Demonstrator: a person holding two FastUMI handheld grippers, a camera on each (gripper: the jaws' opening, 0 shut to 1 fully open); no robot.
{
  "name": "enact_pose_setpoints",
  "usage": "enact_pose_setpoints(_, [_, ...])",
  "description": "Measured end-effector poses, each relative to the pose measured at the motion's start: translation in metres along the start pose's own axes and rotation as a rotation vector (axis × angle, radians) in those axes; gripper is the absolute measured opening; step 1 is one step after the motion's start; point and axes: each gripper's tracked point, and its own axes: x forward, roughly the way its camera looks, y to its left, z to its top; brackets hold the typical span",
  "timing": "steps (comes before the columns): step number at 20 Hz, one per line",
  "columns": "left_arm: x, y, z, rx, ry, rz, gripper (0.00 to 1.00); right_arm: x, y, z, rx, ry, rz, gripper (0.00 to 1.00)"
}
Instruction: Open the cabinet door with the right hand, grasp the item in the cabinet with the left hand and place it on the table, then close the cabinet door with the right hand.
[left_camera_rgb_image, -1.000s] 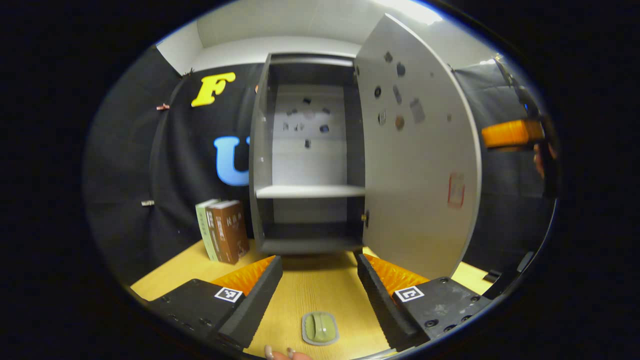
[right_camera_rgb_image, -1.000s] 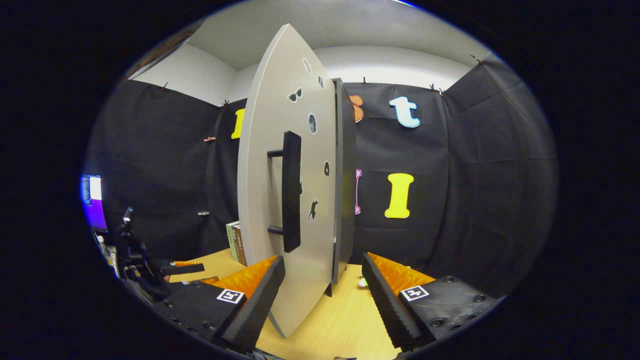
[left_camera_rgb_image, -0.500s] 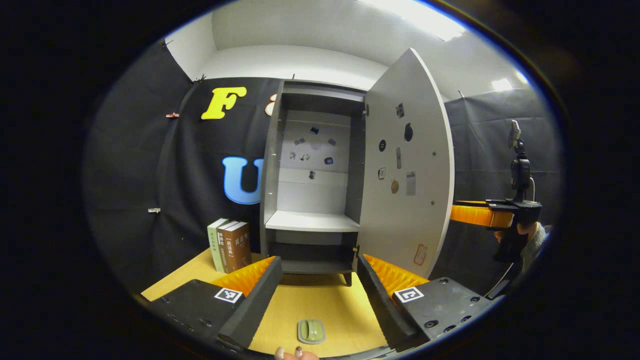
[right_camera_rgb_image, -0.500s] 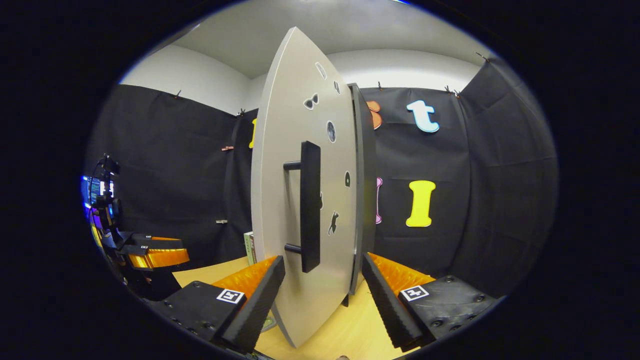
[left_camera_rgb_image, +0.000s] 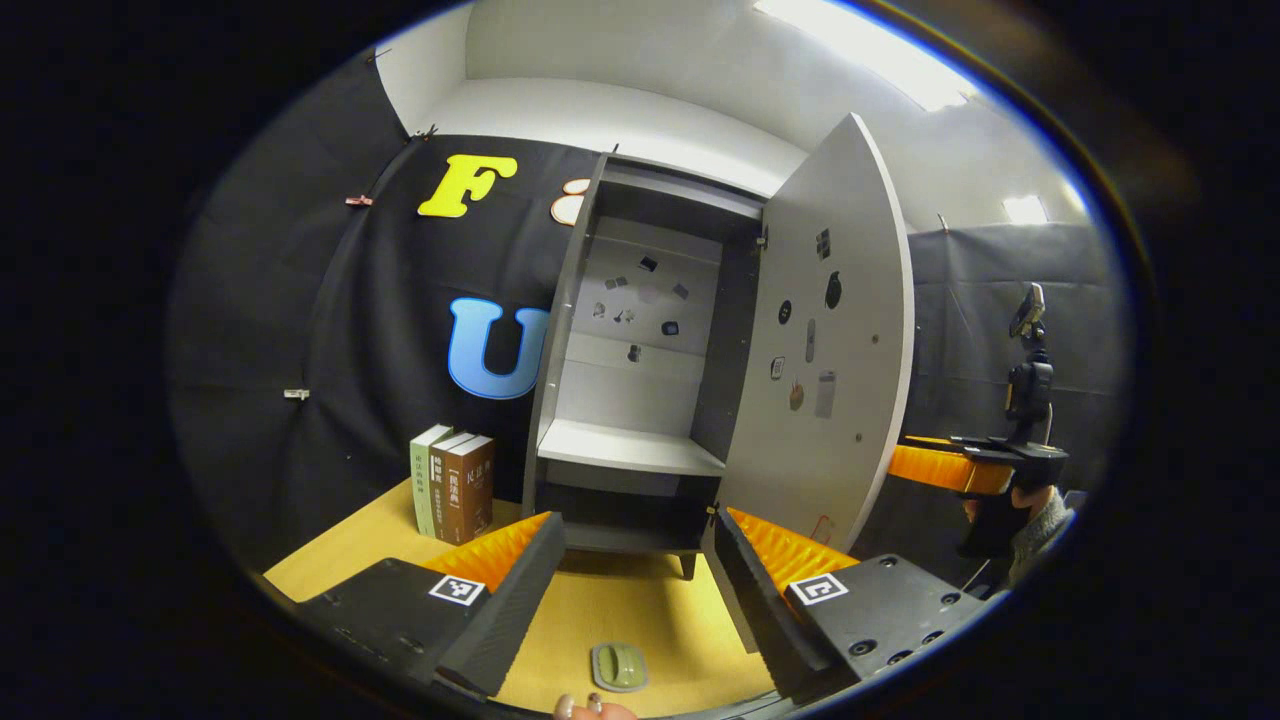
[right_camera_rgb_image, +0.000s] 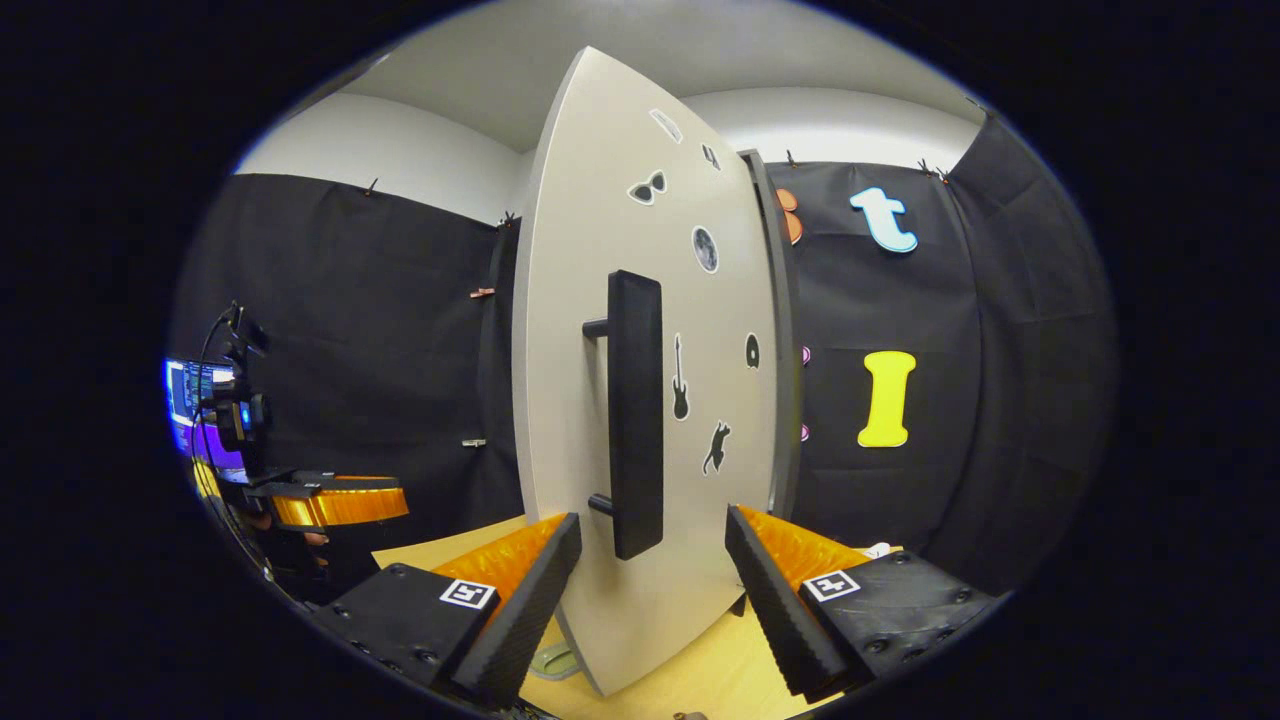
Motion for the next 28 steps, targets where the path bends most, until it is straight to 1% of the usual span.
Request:
enact_pose_setpoints(1, [0.003, 0.012, 0.005, 0.015, -0.004, -0.017, 0.95, 0.008, 0.009, -0.002, 0.006, -0.001, -0.010, 0.96])
enact_pose_setpoints(2, [0.006, 0.024, 0.010, 0.036, -0.006, -0.035, 0.92, 0.018, 0.019, -0.004, 0.013, -0.002, -0.021, 0.96])
enact_pose_setpoints(3, [0.008, 0.040, 0.016, 0.061, -0.009, -0.047, 0.95, 0.029, 0.030, -0.006, 0.021, -0.003, -0.033, 0.96])
enact_pose_setpoints(4, [0.009, 0.055, 0.020, 0.083, -0.012, -0.057, 0.92, 0.042, 0.040, -0.007, 0.026, -0.006, -0.045, 0.96])
enact_pose_setpoints(5, [0.010, 0.072, 0.022, 0.099, -0.010, -0.063, 0.95, 0.057, 0.053, -0.008, 0.026, -0.013, -0.055, 1.00])
enact_pose_setpoints(6, [0.010, 0.088, 0.023, 0.104, -0.010, -0.068, 0.95, 0.072, 0.064, -0.010, 0.023, -0.018, -0.063, 0.96])
enact_pose_setpoints(7, [0.010, 0.101, 0.025, 0.101, -0.012, -0.072, 0.95, 0.090, 0.077, -0.011, 0.018, -0.024, -0.067, 0.96])
enact_pose_setpoints(8, [0.010, 0.114, 0.026, 0.095, -0.011, -0.078, 0.95, 0.106, 0.091, -0.010, 0.011, -0.042, -0.060, 1.00])
enact_pose_setpoints(9, [0.010, 0.129, 0.029, 0.091, -0.011, -0.076, 0.95, 0.122, 0.105, -0.004, 0.015, -0.070, -0.054, 0.96])
enact_pose_setpoints(11, [0.016, 0.151, 0.038, 0.104, -0.022, -0.076, 0.95, 0.142, 0.125, 0.000, 0.027, -0.091, -0.051, 0.96])
enact_pose_setpoints(12, [0.019, 0.159, 0.044, 0.115, -0.033, -0.081, 0.95, 0.145, 0.127, 0.004, 0.018, -0.099, -0.070, 0.96])
enact_pose_setpoints(14, [0.028, 0.170, 0.051, 0.122, -0.043, -0.097, 0.95, 0.143, 0.123, 0.007, 0.006, -0.102, -0.109, 0.97])
enact_pose_setpoints(16, [0.035, 0.173, 0.048, 0.120, -0.037, -0.110, 0.95, 0.134, 0.109, 0.004, -0.011, -0.106, -0.185, 0.97])
enact_pose_setpoints(19, [0.044, 0.170, 0.043, 0.117, -0.022, -0.087, 0.95, 0.121, 0.083, -0.010, -0.033, -0.056, -0.285, 0.97])
enact_pose_setpoints(22, [0.061, 0.163, 0.040, 0.104, -0.022, -0.074, 0.95, 0.107, 0.060, -0.012, -0.023, -0.031, -0.353, 0.97])
enact_pose_setpoints(24, [0.067, 0.151, 0.036, 0.091, -0.015, -0.073, 0.95, 0.096, 0.040, -0.005, -0.042, -0.032, -0.403, 0.97])
enact_pose_setpoints(28, [0.077, 0.133, 0.035, 0.105, -0.020, -0.056, 0.95, 0.082, 0.008, 0.008, -0.094, -0.049, -0.461, 0.97])
